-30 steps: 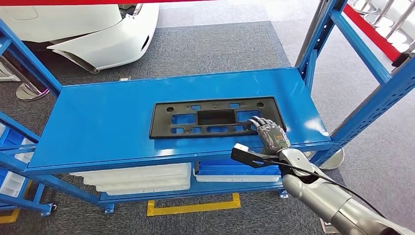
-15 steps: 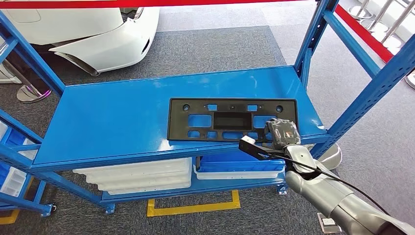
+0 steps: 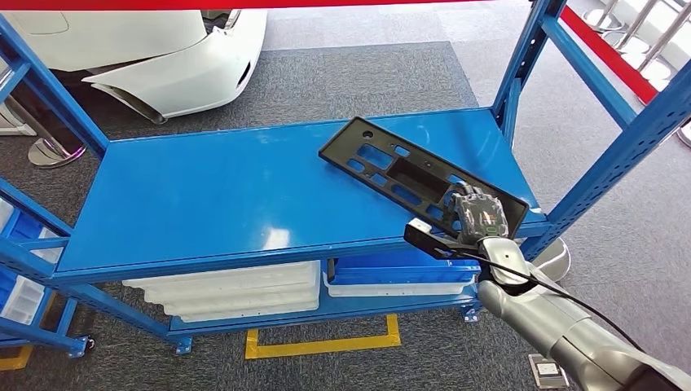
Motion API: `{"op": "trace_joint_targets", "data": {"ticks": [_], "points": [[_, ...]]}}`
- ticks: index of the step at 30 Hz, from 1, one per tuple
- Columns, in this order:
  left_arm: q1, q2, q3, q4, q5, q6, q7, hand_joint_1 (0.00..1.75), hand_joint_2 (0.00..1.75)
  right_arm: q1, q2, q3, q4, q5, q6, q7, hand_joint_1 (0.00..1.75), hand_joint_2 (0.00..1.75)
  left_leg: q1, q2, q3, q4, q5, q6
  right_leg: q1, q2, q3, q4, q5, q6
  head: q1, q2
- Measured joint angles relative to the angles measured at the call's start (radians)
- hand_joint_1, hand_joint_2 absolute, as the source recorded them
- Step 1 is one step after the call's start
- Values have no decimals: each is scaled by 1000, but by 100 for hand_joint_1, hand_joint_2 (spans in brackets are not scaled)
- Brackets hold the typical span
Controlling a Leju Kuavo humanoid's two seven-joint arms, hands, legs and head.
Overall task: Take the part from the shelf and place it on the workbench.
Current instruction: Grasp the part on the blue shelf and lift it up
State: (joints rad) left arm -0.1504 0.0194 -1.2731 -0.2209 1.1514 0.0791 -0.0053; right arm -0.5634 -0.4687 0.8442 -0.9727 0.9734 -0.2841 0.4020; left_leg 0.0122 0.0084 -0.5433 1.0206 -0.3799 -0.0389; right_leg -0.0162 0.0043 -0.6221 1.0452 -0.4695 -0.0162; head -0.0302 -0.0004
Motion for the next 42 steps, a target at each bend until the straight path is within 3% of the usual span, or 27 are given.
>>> {"op": "trace_joint_targets", "data": {"ticks": [17,42], "points": [[4,0,0,0,7,3,-6,0,0,6,4,-19,-102,62,13,74,0,175,0,-1,-2,0,1,-1,1,-2,-2,0,-1,-2,-1,0],[5,0,0,0,12,3,-7,0,0,16,4,-57,-299,88,48,110,0,175,0,-1,-2,-1,-2,-1,1,-2,-3,0,-6,-2,0,0]]}}
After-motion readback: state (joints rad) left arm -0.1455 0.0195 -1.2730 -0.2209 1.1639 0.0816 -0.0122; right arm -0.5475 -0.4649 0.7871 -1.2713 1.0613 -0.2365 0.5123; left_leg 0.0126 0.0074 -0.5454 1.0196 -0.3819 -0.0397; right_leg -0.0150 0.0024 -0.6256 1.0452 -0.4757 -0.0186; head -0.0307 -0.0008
